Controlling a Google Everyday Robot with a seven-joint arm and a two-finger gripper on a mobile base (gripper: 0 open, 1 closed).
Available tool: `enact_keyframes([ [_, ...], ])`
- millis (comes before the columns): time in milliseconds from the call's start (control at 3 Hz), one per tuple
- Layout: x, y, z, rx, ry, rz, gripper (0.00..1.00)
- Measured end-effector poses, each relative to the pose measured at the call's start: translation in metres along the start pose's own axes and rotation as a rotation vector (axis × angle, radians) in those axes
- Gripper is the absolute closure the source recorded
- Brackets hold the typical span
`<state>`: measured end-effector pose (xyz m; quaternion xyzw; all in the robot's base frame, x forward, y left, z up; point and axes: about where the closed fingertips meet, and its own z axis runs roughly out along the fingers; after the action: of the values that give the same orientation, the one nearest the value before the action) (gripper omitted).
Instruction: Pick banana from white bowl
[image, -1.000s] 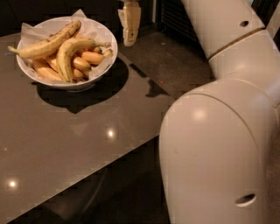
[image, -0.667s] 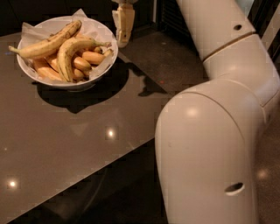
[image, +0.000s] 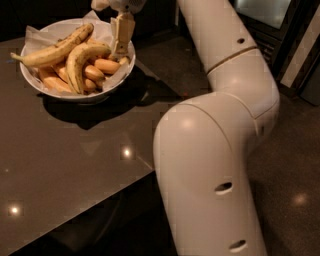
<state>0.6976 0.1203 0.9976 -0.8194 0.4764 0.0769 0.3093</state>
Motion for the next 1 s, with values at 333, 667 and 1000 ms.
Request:
enact_keyframes([
  [333,-0.008,-0.005,0.015,-0.015,-0.039,0.028,0.32],
  [667,-0.012,-0.010,0.025,-0.021,-0.063,0.060,0.42],
  [1000,-0.013,-0.010,0.031,-0.032,-0.071,0.094,0.51],
])
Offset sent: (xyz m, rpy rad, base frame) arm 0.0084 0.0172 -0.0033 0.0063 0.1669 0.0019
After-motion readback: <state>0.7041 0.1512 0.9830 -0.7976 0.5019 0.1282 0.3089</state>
